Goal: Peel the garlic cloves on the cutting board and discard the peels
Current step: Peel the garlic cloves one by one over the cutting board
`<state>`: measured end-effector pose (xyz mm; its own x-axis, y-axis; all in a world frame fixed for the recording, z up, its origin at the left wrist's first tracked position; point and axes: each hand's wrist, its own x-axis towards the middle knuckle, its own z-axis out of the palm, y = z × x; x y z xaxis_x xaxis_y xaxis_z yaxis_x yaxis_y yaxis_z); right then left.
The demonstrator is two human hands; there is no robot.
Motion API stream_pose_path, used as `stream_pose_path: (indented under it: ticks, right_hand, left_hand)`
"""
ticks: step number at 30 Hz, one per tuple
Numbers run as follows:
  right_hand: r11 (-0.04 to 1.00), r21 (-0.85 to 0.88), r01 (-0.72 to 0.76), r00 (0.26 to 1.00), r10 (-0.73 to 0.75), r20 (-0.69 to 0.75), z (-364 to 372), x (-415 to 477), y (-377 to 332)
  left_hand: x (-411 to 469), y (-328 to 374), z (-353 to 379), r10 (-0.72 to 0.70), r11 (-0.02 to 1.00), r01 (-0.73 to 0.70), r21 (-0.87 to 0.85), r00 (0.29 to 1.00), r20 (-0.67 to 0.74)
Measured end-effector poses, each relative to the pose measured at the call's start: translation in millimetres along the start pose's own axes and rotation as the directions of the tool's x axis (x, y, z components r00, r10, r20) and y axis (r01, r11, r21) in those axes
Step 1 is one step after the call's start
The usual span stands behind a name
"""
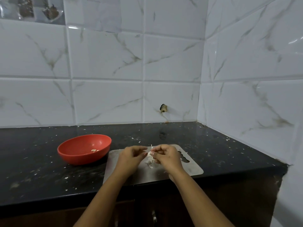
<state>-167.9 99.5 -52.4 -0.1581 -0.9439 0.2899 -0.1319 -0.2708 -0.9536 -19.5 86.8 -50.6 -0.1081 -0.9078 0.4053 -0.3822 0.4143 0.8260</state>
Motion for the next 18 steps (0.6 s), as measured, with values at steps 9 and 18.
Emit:
stream_pose_path:
  ticks: [9, 18]
  right_hand:
    - [0.98, -0.164, 0.116, 0.991, -0.104, 0.08, 23, -8, 3]
    - [0.709, -0.604, 0.363, 0.93, -0.31, 0.196, 27, -7, 4]
  left_hand:
    - [-20, -2, -4, 0.066, 0.992, -0.045, 0.121, 0.982, -0.176]
    - [-24, -3, 1, 0.16, 0.951, -0.094, 0.295, 0.965, -0.207]
